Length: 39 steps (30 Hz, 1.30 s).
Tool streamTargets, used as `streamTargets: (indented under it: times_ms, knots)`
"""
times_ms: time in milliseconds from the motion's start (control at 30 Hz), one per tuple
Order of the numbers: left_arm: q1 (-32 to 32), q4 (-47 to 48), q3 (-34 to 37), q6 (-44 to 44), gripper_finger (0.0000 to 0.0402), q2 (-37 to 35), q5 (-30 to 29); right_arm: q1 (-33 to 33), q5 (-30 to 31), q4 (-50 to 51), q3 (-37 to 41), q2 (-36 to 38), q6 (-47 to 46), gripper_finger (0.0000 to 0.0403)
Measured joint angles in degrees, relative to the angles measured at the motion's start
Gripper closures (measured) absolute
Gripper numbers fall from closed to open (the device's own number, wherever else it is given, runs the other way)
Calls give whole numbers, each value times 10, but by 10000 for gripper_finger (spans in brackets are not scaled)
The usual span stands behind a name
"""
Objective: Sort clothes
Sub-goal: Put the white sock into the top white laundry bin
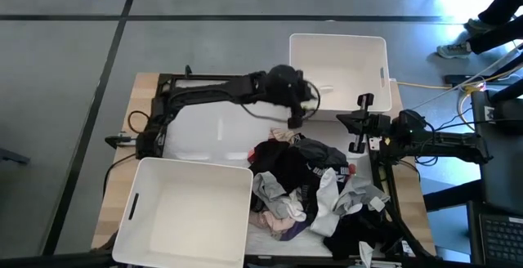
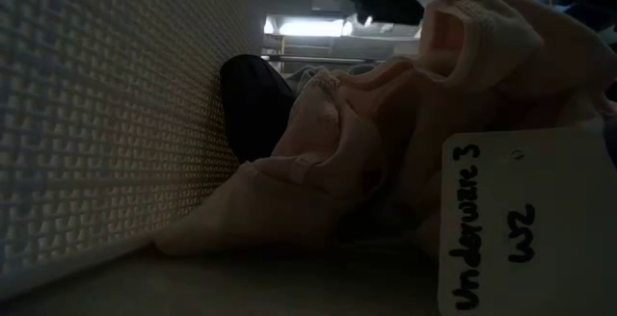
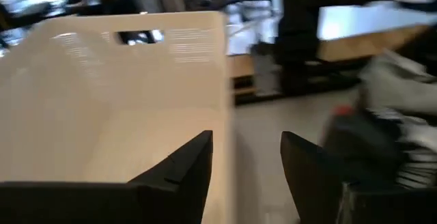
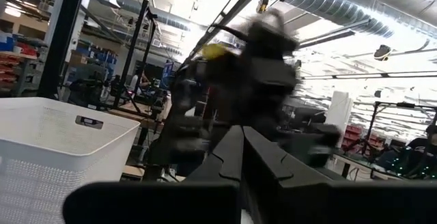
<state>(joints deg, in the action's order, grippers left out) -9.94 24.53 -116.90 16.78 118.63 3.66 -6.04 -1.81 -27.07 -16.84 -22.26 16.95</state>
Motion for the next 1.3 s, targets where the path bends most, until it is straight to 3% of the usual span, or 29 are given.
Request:
streamTargets:
  times_ms: [167, 533, 867, 1300]
  knots:
    - [57, 41, 4, 11, 237, 1, 0, 0, -2, 1, 0, 0, 0, 393]
    - [143, -57, 98, 32, 237, 3, 1, 0, -2, 1, 0, 0, -1, 393]
    - [148, -187, 201, -103, 237, 6, -5, 0, -1, 1, 0, 0, -1, 393]
    - [159, -289, 219, -200, 237, 58, -4, 0, 1, 0, 0, 0, -1, 393]
